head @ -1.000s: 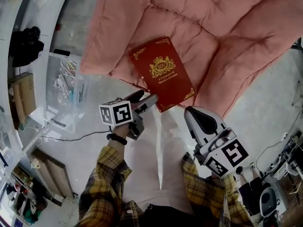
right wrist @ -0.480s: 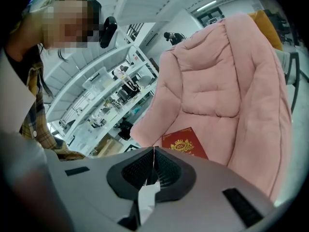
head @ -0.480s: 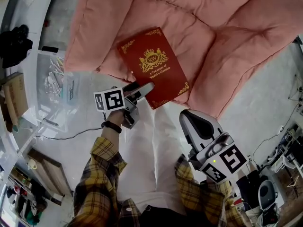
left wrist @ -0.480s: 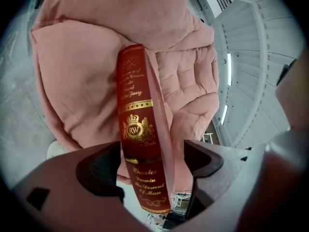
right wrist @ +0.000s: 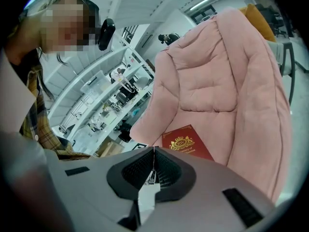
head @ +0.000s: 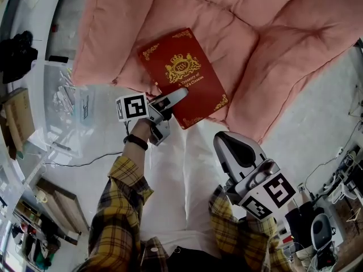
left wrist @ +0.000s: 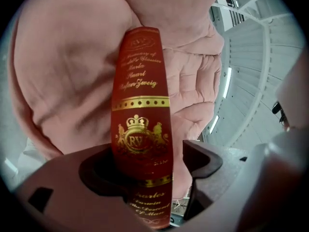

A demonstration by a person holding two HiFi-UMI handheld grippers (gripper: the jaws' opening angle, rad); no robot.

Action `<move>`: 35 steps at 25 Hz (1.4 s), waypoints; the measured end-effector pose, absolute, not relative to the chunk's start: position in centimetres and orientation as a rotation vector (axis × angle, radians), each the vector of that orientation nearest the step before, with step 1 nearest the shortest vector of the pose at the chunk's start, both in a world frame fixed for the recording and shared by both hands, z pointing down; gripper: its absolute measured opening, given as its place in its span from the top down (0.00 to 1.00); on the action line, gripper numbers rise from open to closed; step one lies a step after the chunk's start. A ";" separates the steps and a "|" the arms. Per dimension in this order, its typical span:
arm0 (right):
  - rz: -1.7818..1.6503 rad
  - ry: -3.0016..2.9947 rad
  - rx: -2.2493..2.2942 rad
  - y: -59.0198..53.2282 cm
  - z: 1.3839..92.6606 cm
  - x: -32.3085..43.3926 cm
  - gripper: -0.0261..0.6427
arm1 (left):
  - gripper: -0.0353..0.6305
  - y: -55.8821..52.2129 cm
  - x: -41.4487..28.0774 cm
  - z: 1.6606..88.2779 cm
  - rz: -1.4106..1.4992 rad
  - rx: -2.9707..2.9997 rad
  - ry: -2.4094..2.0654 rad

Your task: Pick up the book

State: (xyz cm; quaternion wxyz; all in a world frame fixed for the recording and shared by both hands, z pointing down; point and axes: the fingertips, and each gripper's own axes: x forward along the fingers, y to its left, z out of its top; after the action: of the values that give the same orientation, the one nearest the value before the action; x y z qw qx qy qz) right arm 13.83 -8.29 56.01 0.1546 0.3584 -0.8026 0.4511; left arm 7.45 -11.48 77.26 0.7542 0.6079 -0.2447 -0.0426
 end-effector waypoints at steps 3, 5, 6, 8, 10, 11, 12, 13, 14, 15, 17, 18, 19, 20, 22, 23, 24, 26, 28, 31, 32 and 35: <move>1.297 -2.297 1.032 -8.1 56.1 13.9 0.93 | 0.55 -11.4 7.2 77.6 -0.079 1.329 -0.567; 1.299 -2.293 1.038 -8.0 56.1 14.1 0.93 | 0.56 -11.3 7.1 77.6 -0.094 1.323 -0.580; 1.299 -2.291 1.043 -8.0 56.1 14.3 0.93 | 0.56 -11.3 7.0 77.6 -0.098 1.322 -0.584; 1.296 -2.289 1.052 -8.2 56.0 14.5 0.93 | 0.57 -11.4 6.7 77.7 -0.077 1.331 -0.606; 1.293 -2.291 1.057 -8.2 55.8 14.5 0.93 | 0.58 -11.4 6.3 77.7 -0.056 1.340 -0.629; 1.293 -2.293 1.058 -8.3 55.6 14.5 0.93 | 0.58 -11.4 6.3 77.5 -0.063 1.337 -0.631; 1.294 -2.296 1.058 -8.3 55.4 14.4 0.93 | 0.58 -11.5 6.5 77.2 -0.082 1.328 -0.626; 1.293 -2.299 1.057 -8.3 55.2 14.3 0.93 | 0.58 -11.5 6.7 76.9 -0.103 1.317 -0.621; 1.291 -2.303 1.056 -8.4 55.0 14.3 0.93 | 0.58 -11.5 6.8 76.5 -0.114 1.311 -0.618; 1.287 -2.308 1.054 -8.5 54.7 14.2 0.93 | 0.58 -11.5 6.9 76.3 -0.117 1.307 -0.618; 1.275 -2.317 1.053 -8.8 54.1 14.1 0.93 | 0.59 -11.5 6.9 75.7 -0.110 1.311 -0.622; 1.267 -2.322 1.053 -9.0 53.8 14.1 0.93 | 0.59 -11.4 6.8 75.4 -0.098 1.319 -0.629; 1.260 -2.327 1.053 -9.1 53.4 14.1 0.93 | 0.59 -11.4 6.6 75.2 -0.082 1.332 -0.638; 1.254 -2.331 1.052 -9.2 53.1 14.1 0.93 | 0.59 -11.4 6.4 74.8 -0.074 1.341 -0.643; 1.240 -2.340 1.051 -9.3 52.5 14.0 0.93 | 0.59 -11.5 6.6 73.7 -0.108 1.342 -0.628; 1.231 -2.344 1.052 -9.4 52.2 14.0 0.93 | 0.59 -11.6 6.6 73.1 -0.121 1.347 -0.621; 1.222 -2.349 1.054 -9.5 51.8 13.9 0.93 | 0.59 -11.7 6.6 72.6 -0.125 1.356 -0.617; 1.205 -2.357 1.058 -9.7 51.1 13.6 0.93 | 0.59 -11.9 6.2 71.6 -0.126 1.375 -0.616; 1.188 -2.367 1.065 -10.0 50.4 13.2 0.93 | 0.59 -12.1 5.9 70.5 -0.130 1.390 -0.616; 1.156 -2.386 1.075 -10.7 49.2 12.8 0.93 | 0.59 -12.6 5.8 68.5 -0.150 1.411 -0.611; 1.146 -2.391 1.078 -10.9 48.7 12.7 0.93 | 0.59 -12.7 5.8 67.7 -0.159 1.416 -0.607; 1.118 -2.407 1.087 -11.6 47.0 12.4 0.93 | 0.59 -13.1 6.1 64.8 -0.175 1.439 -0.592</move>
State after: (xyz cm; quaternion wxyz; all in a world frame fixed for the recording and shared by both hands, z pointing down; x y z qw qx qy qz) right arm 12.35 -11.65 46.99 0.1365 0.3755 -0.8315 0.3861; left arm 6.12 -13.11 64.78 0.7090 0.6481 -0.2666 -0.0787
